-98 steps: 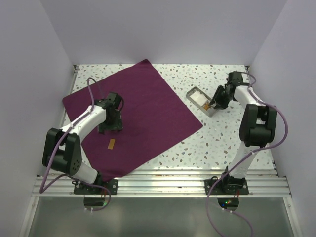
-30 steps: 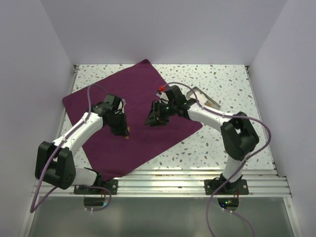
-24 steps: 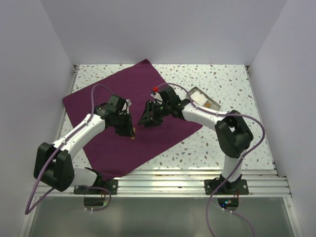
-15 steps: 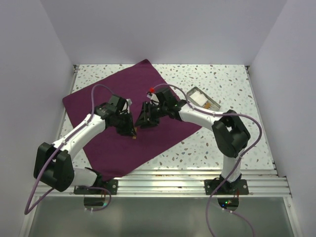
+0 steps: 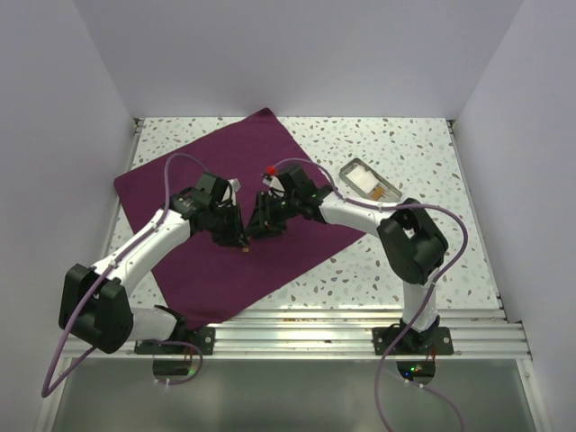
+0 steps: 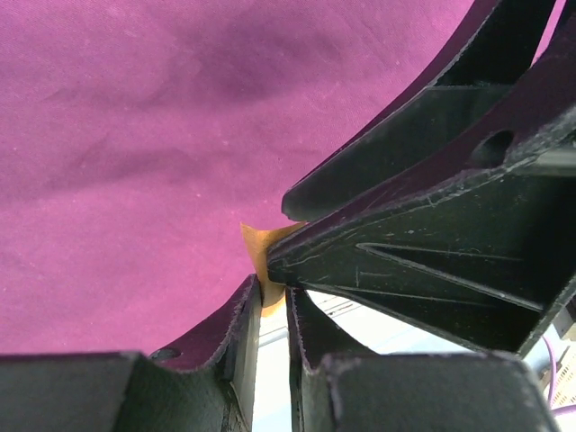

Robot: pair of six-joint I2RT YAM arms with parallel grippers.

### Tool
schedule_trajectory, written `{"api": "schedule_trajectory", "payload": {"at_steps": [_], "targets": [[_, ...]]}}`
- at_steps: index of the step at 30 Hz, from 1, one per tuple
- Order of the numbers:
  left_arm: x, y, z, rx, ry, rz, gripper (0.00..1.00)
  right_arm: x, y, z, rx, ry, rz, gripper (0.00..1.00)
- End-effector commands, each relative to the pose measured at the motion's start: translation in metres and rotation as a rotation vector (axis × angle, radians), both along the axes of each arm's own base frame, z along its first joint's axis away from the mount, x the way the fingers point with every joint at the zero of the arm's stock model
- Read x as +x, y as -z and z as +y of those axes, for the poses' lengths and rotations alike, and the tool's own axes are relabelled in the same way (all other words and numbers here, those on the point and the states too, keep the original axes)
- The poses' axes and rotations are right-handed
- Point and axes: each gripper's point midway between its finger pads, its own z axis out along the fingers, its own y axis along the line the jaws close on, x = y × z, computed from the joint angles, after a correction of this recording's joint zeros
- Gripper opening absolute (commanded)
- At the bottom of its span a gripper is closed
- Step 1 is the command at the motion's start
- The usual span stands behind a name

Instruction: Prepare the surgical pack

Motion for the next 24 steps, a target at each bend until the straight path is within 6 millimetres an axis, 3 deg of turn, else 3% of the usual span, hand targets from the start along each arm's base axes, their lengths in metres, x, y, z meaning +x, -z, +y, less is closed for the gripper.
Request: {"api": "schedule_trajectory", "payload": {"at_steps": [1,8,12,13,16,17,18,22,24], "targets": [[0.013,-0.021,-0.013,-0.062,0.003,-0.058,0.19,0.001,-0.022,0.017,0.080,-0.045,-0.040,0.40],[0.015,-0.020,-0.013,-0.058,0.007,-0.062,0.19,-0.003,-0.026,0.023,0.111,-0.073,-0.041,0.29],[0.016,-0.019,-0.012,-0.048,0.003,-0.063,0.21,-0.004,-0.027,0.023,0.118,-0.076,-0.046,0.13],[0.018,-0.019,-0.011,-0.044,-0.001,-0.064,0.23,-0.004,-0.027,0.021,0.114,-0.073,-0.050,0.04],[0.022,-0.020,-0.005,-0.007,-0.023,-0.071,0.47,0.002,-0.027,0.015,0.089,-0.052,-0.073,0.00],[0.022,-0.020,-0.003,0.007,-0.035,-0.070,0.60,0.008,-0.025,0.007,0.065,-0.033,-0.069,0.00],[0.025,-0.020,0.001,0.028,-0.051,-0.080,0.64,0.015,-0.027,0.001,0.054,-0.024,-0.101,0.00],[0.031,-0.018,0.014,0.060,-0.085,-0.081,0.68,0.059,-0.021,-0.042,-0.023,0.083,-0.138,0.00],[0.034,-0.015,0.022,0.074,-0.100,-0.073,0.68,0.096,-0.015,-0.082,-0.071,0.196,-0.149,0.00]]}}
